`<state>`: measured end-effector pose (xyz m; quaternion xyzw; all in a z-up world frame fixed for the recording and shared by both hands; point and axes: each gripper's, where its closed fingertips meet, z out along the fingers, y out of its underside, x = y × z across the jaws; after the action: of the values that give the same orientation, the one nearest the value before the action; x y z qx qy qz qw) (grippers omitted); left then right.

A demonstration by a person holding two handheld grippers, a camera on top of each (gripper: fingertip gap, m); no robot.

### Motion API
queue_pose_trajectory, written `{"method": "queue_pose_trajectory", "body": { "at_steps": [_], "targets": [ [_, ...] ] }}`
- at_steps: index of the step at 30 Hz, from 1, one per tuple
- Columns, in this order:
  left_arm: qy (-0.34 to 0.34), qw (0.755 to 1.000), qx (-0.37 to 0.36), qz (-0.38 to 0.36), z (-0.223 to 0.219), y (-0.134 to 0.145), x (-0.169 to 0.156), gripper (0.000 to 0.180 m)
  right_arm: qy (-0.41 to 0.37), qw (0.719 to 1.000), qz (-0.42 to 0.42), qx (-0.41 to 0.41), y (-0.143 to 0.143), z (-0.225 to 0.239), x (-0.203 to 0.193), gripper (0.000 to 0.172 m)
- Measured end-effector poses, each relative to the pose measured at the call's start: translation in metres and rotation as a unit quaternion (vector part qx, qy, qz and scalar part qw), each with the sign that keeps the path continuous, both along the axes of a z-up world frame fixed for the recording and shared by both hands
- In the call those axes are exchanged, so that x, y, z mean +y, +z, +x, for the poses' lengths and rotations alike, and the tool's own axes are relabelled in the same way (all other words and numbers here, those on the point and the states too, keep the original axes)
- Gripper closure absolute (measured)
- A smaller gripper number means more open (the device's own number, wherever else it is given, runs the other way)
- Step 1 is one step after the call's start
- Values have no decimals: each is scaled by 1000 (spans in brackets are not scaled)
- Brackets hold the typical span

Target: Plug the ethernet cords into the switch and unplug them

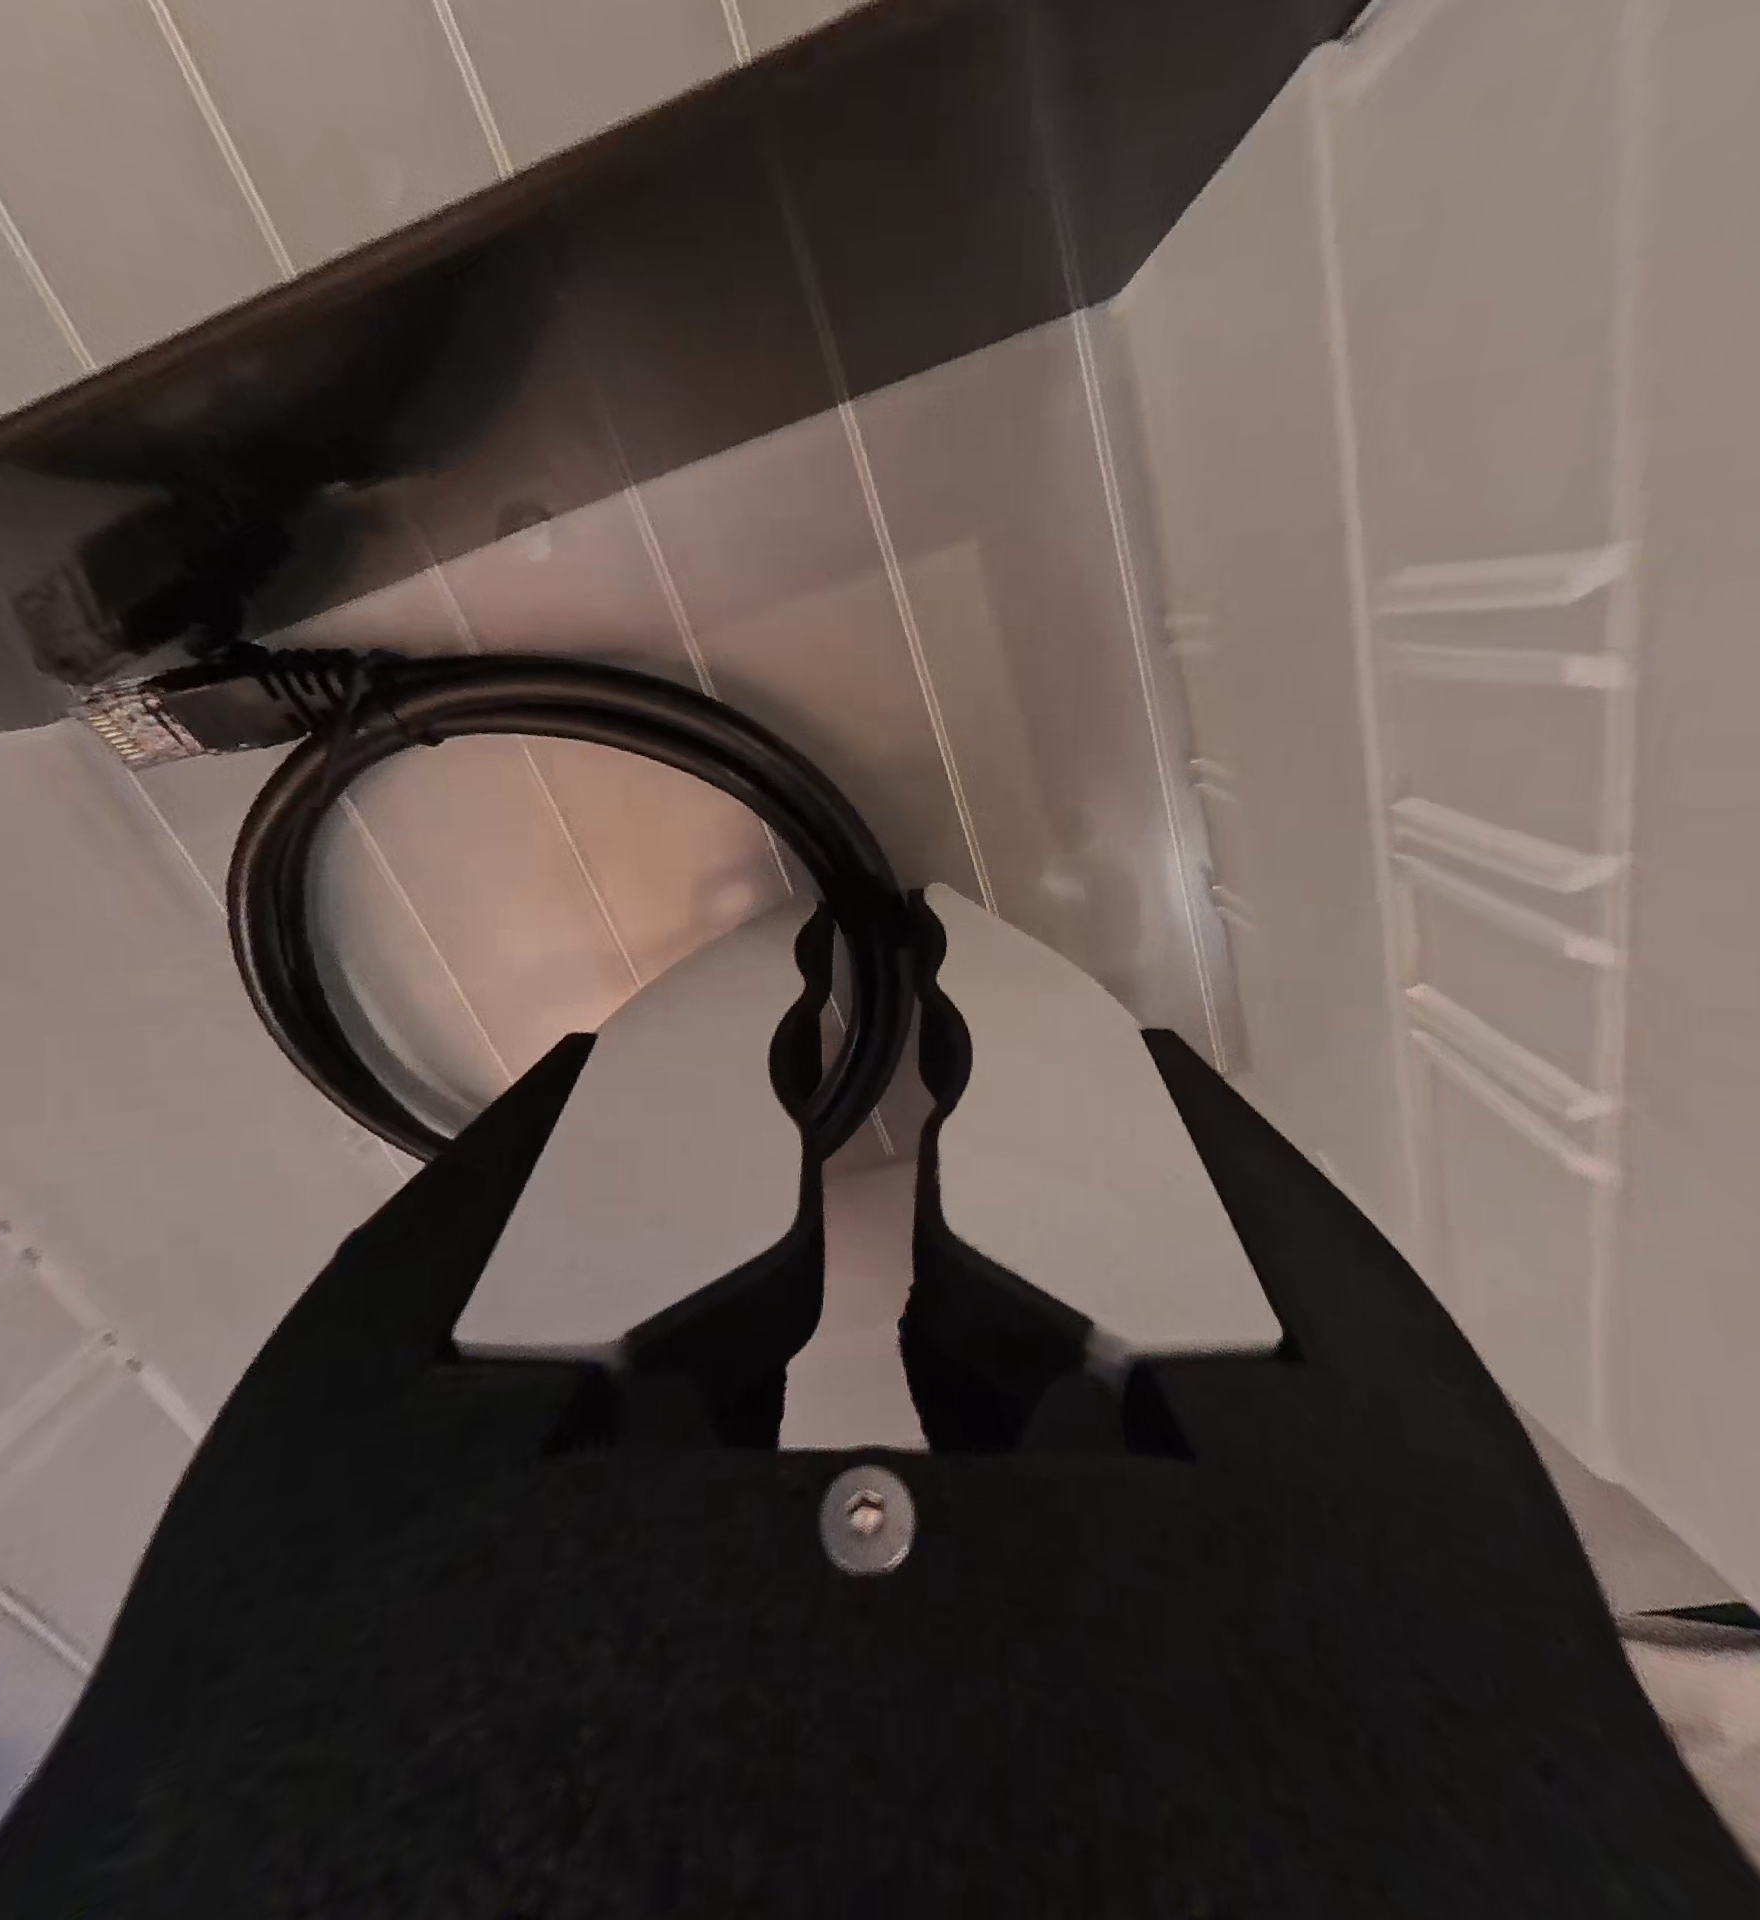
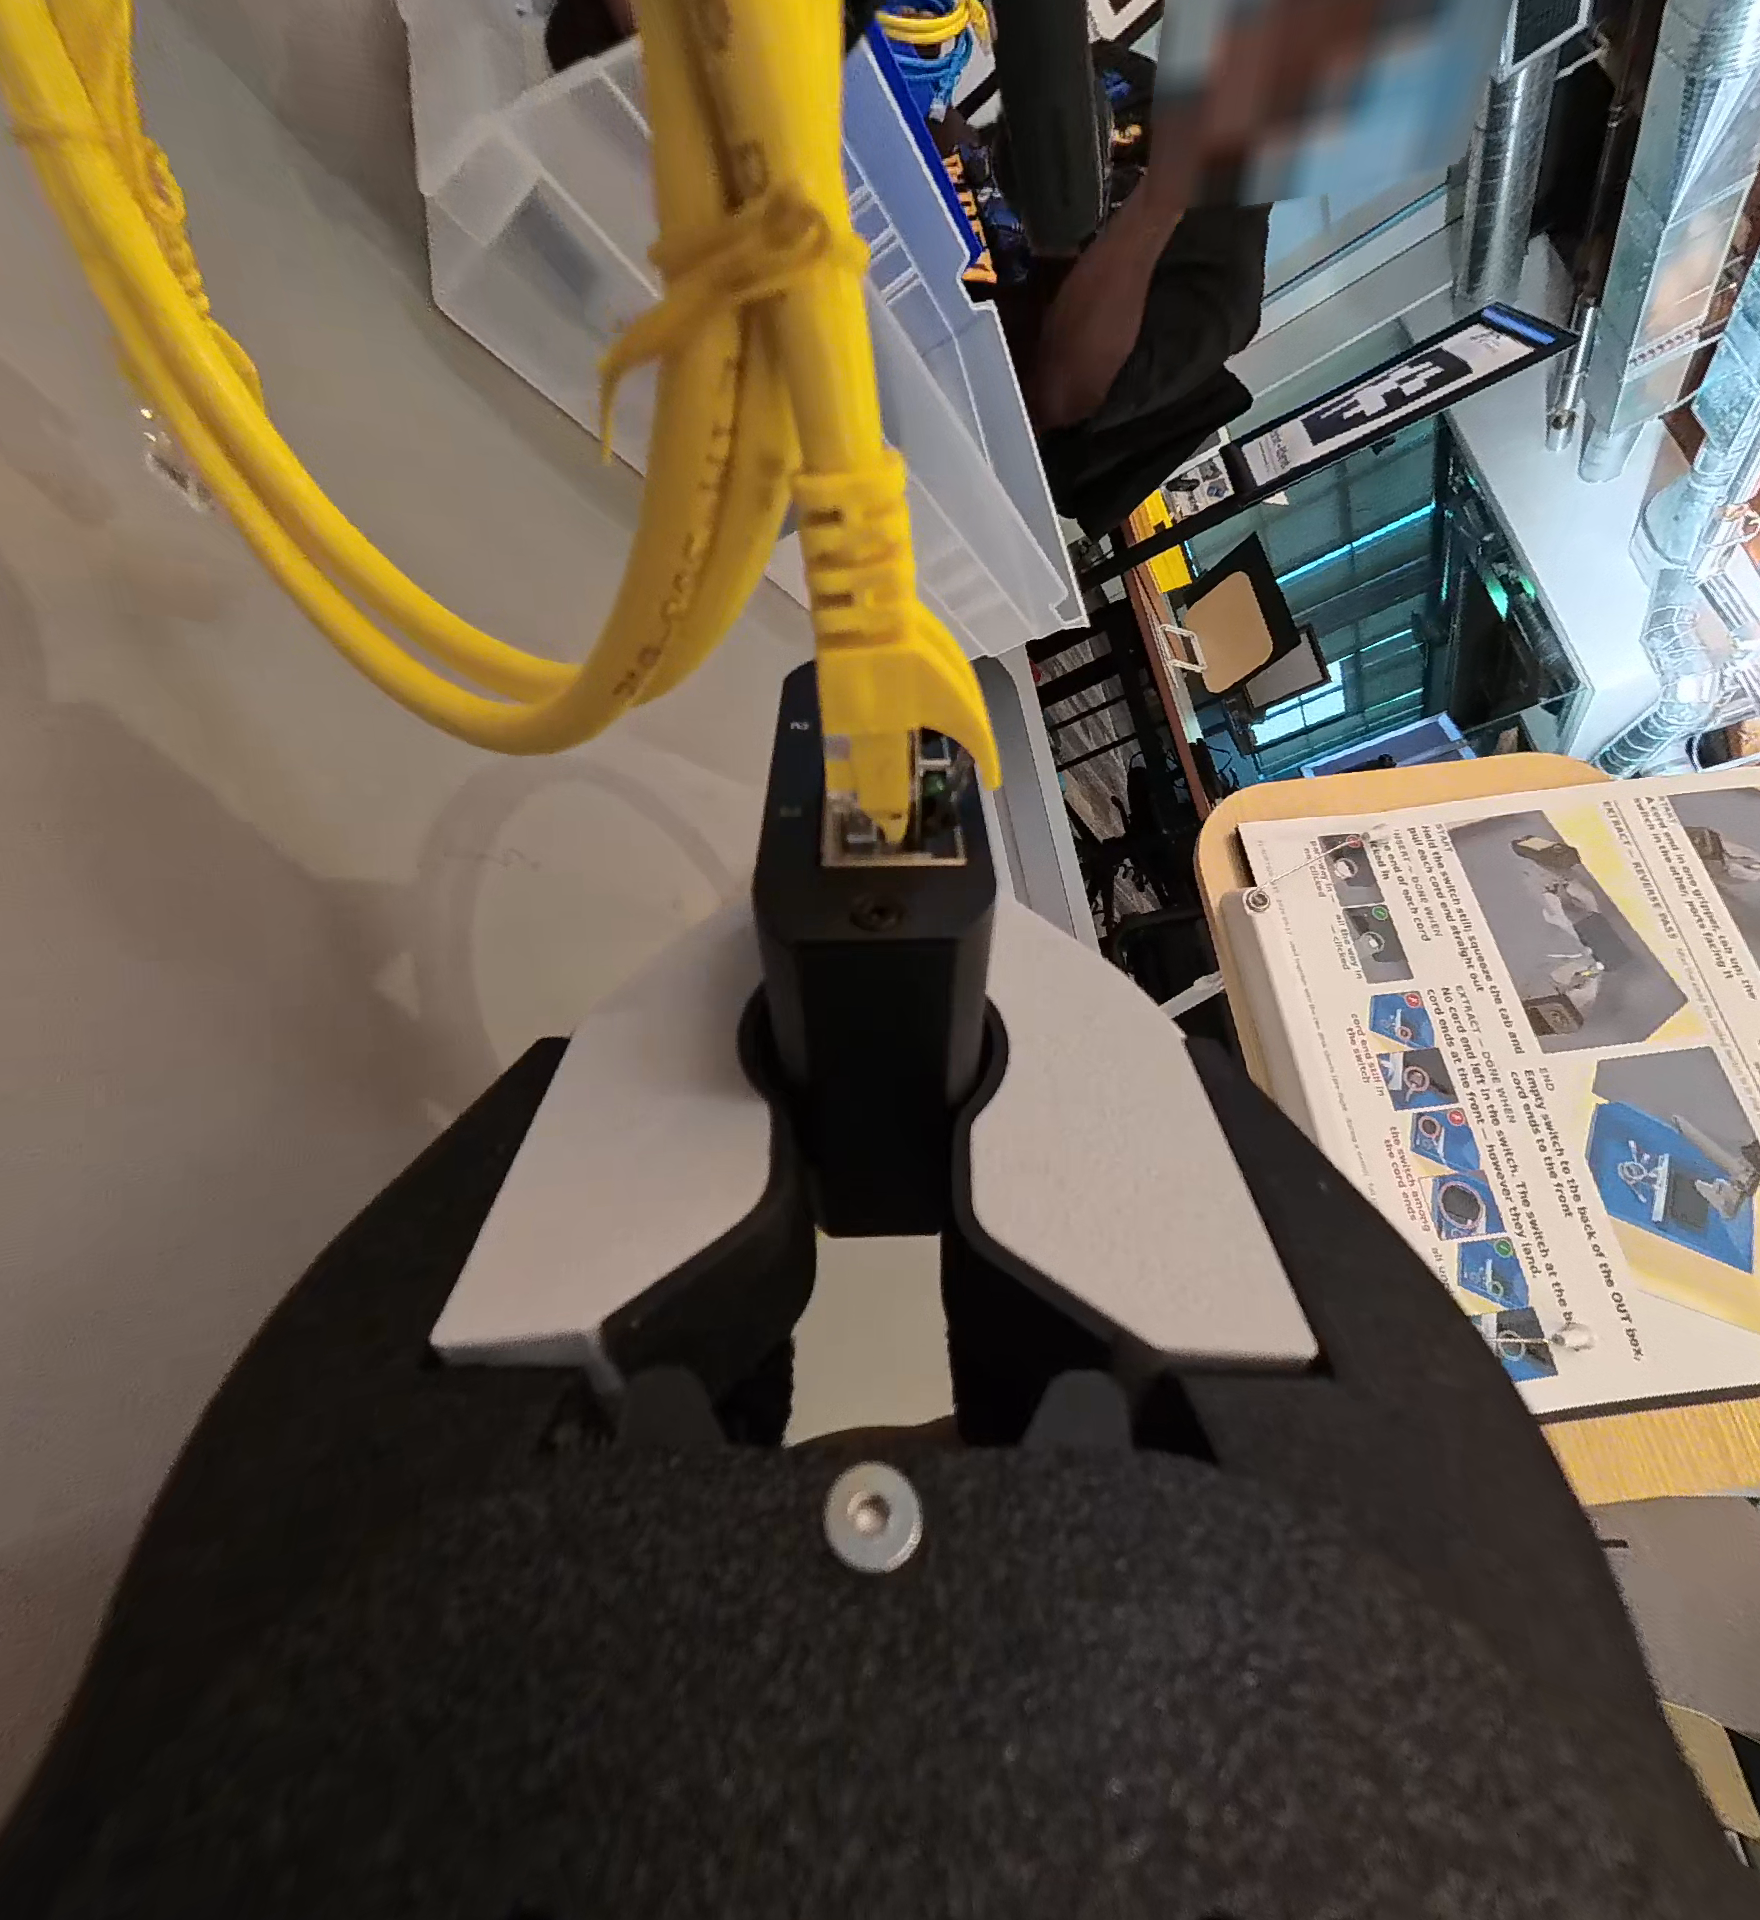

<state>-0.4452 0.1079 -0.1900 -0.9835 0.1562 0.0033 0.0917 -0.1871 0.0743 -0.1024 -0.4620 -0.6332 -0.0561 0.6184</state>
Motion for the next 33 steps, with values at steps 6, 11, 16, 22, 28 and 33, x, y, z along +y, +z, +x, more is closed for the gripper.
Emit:
{"method": "queue_pose_trajectory", "body": {
  "at_steps": [6, 11, 16, 22, 28, 33],
  "targets": [
    [-19, 992, -64, 105, 4, 47, -12, 169, 0, 1000, 0, 3, 1, 0, 0, 146],
    [-76, 944, -204, 248, 34, 135, -52, 170, 1, 1000, 2, 3, 1, -1, 0, 146],
    [-190, 841, -408, 301, 99, 209, -144, 170, -2, 1000, 3, 8, 4, 1, 1, 146],
    [-209, 744, -600, 207, 154, 193, -202, 170, -7, 1000, 1, 23, 8, 4, 5, 146],
    [-104, 704, -696, 95, 146, 130, -188, 170, -20, 997, -31, 64, 16, 13, 14, 146],
    [-57, 659, -749, 43, 127, 117, -187, 170, -23, 997, -31, 61, 15, 12, 14, 146]
  ]
}}
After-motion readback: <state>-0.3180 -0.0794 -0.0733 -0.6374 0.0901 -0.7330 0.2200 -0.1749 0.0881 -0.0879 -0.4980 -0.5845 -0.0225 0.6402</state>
